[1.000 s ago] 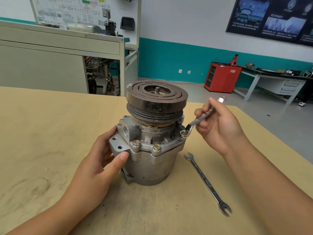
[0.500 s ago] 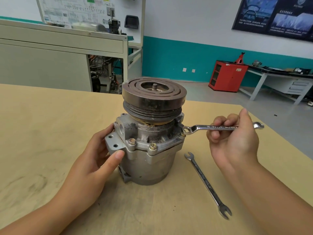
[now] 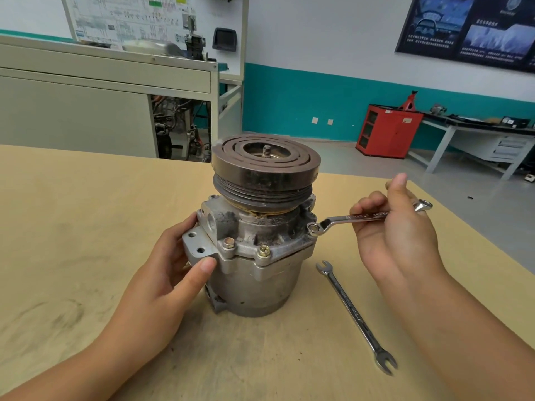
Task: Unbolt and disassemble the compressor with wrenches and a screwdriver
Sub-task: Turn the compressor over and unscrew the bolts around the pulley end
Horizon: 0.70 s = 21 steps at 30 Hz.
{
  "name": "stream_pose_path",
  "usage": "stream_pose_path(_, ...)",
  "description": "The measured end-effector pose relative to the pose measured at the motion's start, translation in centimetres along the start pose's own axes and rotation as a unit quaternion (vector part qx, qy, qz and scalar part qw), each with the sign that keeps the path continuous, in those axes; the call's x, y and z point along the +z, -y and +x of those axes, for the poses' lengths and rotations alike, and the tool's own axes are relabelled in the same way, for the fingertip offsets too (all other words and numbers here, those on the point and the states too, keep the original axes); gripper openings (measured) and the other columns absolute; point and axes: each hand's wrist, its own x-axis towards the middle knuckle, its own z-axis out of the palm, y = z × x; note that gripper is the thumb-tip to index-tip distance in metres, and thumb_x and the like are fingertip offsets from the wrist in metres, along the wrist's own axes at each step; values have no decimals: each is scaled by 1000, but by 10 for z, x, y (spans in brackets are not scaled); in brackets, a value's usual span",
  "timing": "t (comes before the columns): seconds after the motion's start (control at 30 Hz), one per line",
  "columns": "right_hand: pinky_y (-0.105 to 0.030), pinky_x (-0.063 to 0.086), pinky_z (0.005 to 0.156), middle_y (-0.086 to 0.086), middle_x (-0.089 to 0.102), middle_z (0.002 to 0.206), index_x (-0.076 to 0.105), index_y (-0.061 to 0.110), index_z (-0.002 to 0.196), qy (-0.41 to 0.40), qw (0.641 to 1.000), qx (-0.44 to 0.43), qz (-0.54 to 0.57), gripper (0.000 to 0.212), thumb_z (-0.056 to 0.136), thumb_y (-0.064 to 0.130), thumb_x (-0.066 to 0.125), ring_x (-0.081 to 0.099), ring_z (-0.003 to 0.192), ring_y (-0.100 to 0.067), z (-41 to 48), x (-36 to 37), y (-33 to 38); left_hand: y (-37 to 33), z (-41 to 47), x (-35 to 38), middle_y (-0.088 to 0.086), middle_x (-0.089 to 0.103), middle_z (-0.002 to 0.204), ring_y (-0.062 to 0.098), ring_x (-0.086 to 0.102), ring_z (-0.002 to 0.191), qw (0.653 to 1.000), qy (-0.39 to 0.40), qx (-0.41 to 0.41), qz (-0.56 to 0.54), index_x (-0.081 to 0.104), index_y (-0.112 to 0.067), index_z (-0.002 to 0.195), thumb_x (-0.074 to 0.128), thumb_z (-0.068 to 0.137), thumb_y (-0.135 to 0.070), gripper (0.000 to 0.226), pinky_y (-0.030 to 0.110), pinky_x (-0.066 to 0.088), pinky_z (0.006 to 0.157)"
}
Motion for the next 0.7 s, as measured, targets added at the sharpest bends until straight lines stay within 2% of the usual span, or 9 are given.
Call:
stream_pose_path(0.1,-15,28,37,4,28,43,48,13,70,37,992,59,106,48,98,49,35,27,34,-9,4,6,6,0,0,0,-22,60,125,4,58,115,1000,3,0,-2,43,-43,127,61,76,-44,54,11,47,85)
stream_pose_path(0.2,-17,20,33,4,24,44,46,11,64,52,979,113,161,61,96,58,25,21,33,-10,15,10,4,-1,0,1,-21,61,123,3,60,112,1000,-2,-6,1,43,-44,127,58,70,-52,59,10,46,83)
stream_pose_path(0.3,-18,17,28,4,24,43,45,10,65,73,965,178,177,62,98,55,19,21,30,-9,28,18,-6,0,0,1,-20,62,122,2,59,113,1000,-5,-9,3,43,-43,127,58,75,-44,54,10,46,84)
stream_pose_path(0.43,-17,18,26,4,26,42,46,10,68,89,952,256,140,55,100,51,27,23,27,-7,40,33,-20,1,0,1,-23,62,120,0,59,111,1000,-4,-8,16,43,-44,126,57,77,-36,51,10,46,84)
stream_pose_path(0.53,-17,17,25,4,26,40,46,9,66,72,954,241,166,54,102,46,29,22,26,-8,39,38,-18,0,0,0,-26,62,118,-3,59,110,1000,-8,-7,22,42,-46,124,56,77,-36,50,8,46,82)
stream_pose_path(0.63,-17,15,27,5,23,41,36,14,56,5,959,153,237,49,100,35,30,18,28,-9,32,36,0,-1,0,0,-25,62,120,-1,59,111,1000,-4,-12,18,42,-46,125,60,82,-36,47,9,46,82)
stream_pose_path(0.7,-17,15,30,5,21,44,31,16,53,-31,965,95,244,44,94,31,32,16,31,-11,20,33,10,-1,-1,0,-24,62,120,0,59,112,1000,-2,-14,18,42,-46,125,61,85,-34,46,9,46,83)
